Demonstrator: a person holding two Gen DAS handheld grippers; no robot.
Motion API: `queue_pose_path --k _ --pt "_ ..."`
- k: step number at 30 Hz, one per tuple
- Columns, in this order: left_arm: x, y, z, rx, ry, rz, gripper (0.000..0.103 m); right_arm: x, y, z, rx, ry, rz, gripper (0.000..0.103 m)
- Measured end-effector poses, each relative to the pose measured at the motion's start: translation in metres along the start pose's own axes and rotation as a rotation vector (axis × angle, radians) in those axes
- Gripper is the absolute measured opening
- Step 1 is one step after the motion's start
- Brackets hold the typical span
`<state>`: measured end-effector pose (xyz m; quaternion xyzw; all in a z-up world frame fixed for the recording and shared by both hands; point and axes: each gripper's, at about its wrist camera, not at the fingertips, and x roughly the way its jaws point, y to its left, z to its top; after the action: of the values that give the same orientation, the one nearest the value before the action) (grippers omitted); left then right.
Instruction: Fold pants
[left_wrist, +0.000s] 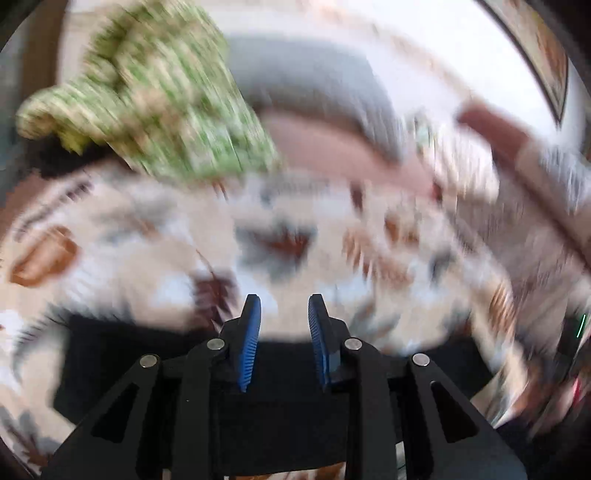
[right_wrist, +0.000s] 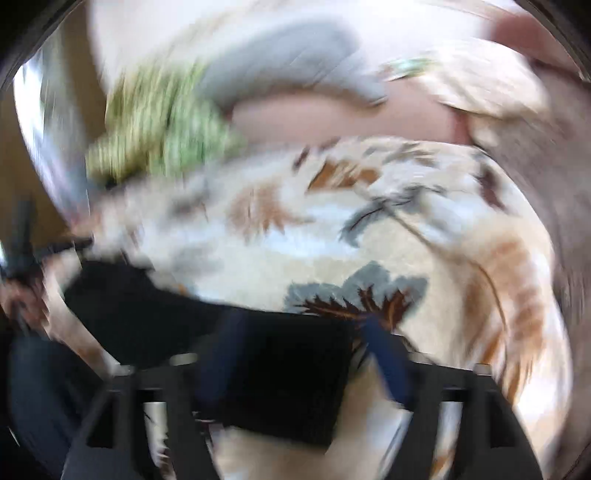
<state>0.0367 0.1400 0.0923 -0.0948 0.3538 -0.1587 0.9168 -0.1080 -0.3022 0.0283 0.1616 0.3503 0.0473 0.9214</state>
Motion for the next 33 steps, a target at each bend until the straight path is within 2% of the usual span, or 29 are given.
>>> queue_pose_path --k 2,4,6,7,8,10,11,13,15,16,19,20,21,22,24,33 --pt "-0.038 -0.002 0.025 -0.082 -0.118 -0.034 0.048 -0.008 -0.013 -0.027 0.153 0.004 0.097 0.092" --pt "-0.059 -0.01 0.034 -0.126 -0.208 -0.063 0.058 0.001 -0.016 -0.048 0.227 0.06 0.168 0.088" --pt "-0.065 -0.023 0.03 -0.137 -0.273 -0.095 0.06 0.012 -0.018 -0.063 0.303 0.113 0.2 0.079" --pt "-0.059 -0.031 0.023 -0.132 -0.287 -0.115 0.062 0.015 -0.018 -0.064 0.312 0.111 0.203 0.079" --pt "-0.052 -0.037 0.017 -0.132 -0.285 -0.125 0.062 0.017 -0.018 -0.064 0.298 0.096 0.17 0.079" --pt "-0.022 -0.045 0.003 -0.151 -0.23 -0.142 0.062 0.026 -0.022 -0.065 0.296 0.093 0.128 0.079" --pt "-0.008 -0.046 -0.003 -0.173 -0.2 -0.153 0.062 0.035 -0.027 -0.068 0.33 0.118 0.149 0.079" --pt "0.015 -0.047 -0.016 -0.21 -0.15 -0.175 0.062 0.038 -0.036 -0.07 0.401 0.073 0.182 0.079" --pt "0.033 -0.049 -0.029 -0.216 -0.105 -0.178 0.062 0.042 -0.039 -0.07 0.415 0.05 0.178 0.077" --pt "0.043 -0.046 -0.031 -0.228 -0.058 -0.165 0.062 0.044 -0.04 -0.07 0.422 0.033 0.176 0.077" --pt "0.049 -0.04 -0.034 -0.285 -0.018 -0.18 0.062 0.047 -0.036 -0.07 0.421 0.003 0.169 0.077" --pt "0.053 -0.037 -0.035 -0.301 -0.002 -0.171 0.062 0.047 -0.035 -0.071 0.412 0.004 0.175 0.07" --pt "0.056 -0.034 -0.036 -0.315 0.016 -0.164 0.062 0.047 -0.034 -0.073 0.41 0.014 0.201 0.044" --pt "0.059 -0.031 -0.038 -0.33 0.033 -0.164 0.062 0.051 -0.038 -0.078 0.447 0.043 0.256 0.031" --pt "0.064 -0.028 -0.04 -0.352 0.057 -0.172 0.062 0.058 -0.045 -0.086 0.509 0.07 0.27 0.014" --pt "0.064 -0.016 -0.042 -0.407 0.035 -0.148 0.064 0.057 -0.06 -0.091 0.635 0.016 0.284 0.013"
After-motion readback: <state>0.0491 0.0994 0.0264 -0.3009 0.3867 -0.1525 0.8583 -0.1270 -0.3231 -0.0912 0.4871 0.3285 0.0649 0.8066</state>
